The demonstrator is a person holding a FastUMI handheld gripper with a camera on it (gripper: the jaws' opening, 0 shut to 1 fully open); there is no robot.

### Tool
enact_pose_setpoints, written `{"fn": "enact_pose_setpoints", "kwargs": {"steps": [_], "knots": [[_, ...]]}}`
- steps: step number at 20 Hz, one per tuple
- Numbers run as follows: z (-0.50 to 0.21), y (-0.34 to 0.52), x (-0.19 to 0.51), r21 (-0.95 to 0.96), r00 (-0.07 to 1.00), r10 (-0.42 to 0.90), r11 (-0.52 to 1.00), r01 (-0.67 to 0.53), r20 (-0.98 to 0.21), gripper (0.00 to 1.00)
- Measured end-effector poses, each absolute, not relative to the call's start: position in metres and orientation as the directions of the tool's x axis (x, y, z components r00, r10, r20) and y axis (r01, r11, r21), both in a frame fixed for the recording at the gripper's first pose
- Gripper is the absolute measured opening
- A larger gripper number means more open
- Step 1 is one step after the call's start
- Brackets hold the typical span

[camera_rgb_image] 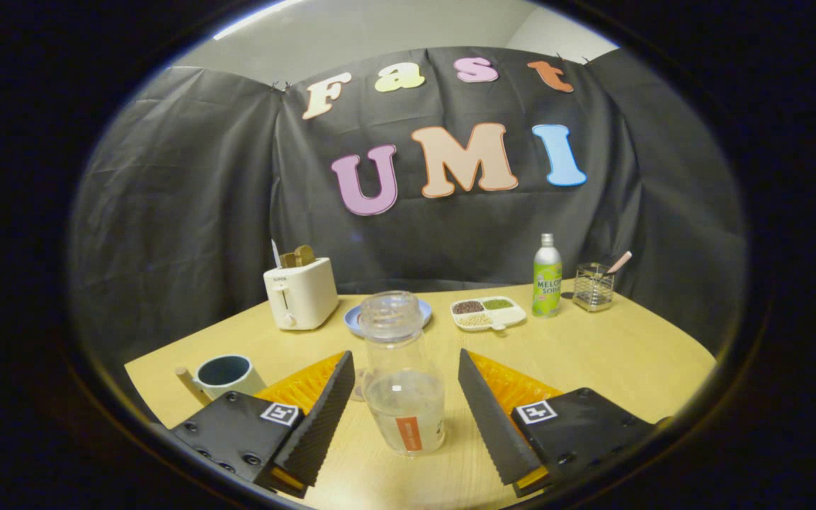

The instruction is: Take the bottle from table, then pour the juice into the cup, finally place the bottle on the coaster

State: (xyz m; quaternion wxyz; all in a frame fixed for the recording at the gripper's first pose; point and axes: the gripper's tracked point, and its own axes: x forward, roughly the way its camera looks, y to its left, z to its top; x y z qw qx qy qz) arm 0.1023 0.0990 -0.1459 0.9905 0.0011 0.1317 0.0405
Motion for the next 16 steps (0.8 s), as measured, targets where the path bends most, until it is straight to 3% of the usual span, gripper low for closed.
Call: {"fn": "enact_pose_setpoints", "kwargs": {"steps": [16], "knots": [[-0.214,0.099,0.113,0.027,0.93,0.067,0.998,-0.062,-0.362,0.95]]}}
